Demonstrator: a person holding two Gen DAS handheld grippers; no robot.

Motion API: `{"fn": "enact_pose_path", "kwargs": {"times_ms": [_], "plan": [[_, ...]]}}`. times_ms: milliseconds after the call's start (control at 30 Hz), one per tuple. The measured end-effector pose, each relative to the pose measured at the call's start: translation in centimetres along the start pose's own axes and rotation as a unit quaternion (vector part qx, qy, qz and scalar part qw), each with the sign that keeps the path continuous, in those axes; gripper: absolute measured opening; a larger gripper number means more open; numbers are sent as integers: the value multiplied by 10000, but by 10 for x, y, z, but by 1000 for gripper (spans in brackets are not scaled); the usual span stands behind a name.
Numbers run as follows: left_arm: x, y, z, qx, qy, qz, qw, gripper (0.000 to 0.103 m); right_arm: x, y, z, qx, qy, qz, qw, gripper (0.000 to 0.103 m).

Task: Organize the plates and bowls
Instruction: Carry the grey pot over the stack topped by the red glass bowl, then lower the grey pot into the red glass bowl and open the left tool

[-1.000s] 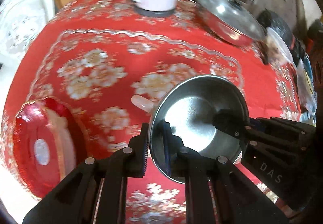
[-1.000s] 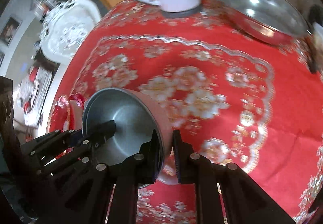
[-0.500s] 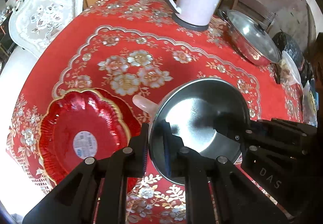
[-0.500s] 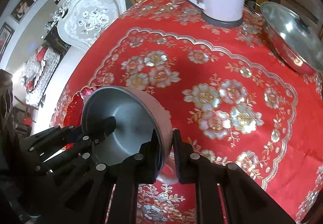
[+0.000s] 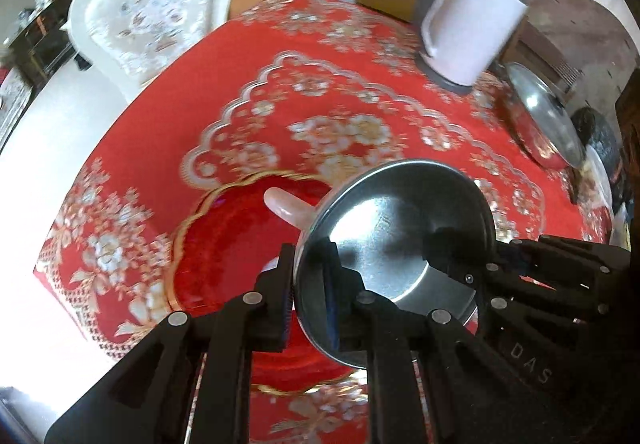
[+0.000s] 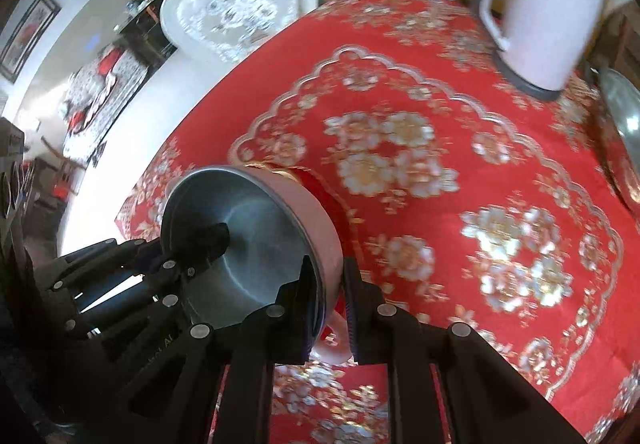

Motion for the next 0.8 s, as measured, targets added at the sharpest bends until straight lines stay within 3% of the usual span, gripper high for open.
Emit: {"fn": "enact_pose_path", "kwargs": {"times_ms": [233, 533, 733, 800], "plan": [[34, -15, -14, 186, 310, 86, 9993, 12, 27, -27, -1, 259, 249, -54, 9993, 14], [46, -33, -24, 444, 476, 53, 9979, 14, 37, -43, -5, 527, 335, -45, 9980, 19], [52, -32, -24, 374, 654, 51, 9971, 22, 37, -33, -2, 347, 328, -35, 9989, 20], [54, -27, -22, 297, 682, 72, 9972, 29, 36, -32, -1, 334, 333, -25, 9989, 20]]}}
Point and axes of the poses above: each gripper's, at about its wrist camera, not at the fingertips, and y roughly against the way its jaws point, x to its left, z to its top, the point moved 2 cm from there along -y, roughly the way its jaws point, and after that the axes turned 6 degrees about -y, right-handed, at the moved point
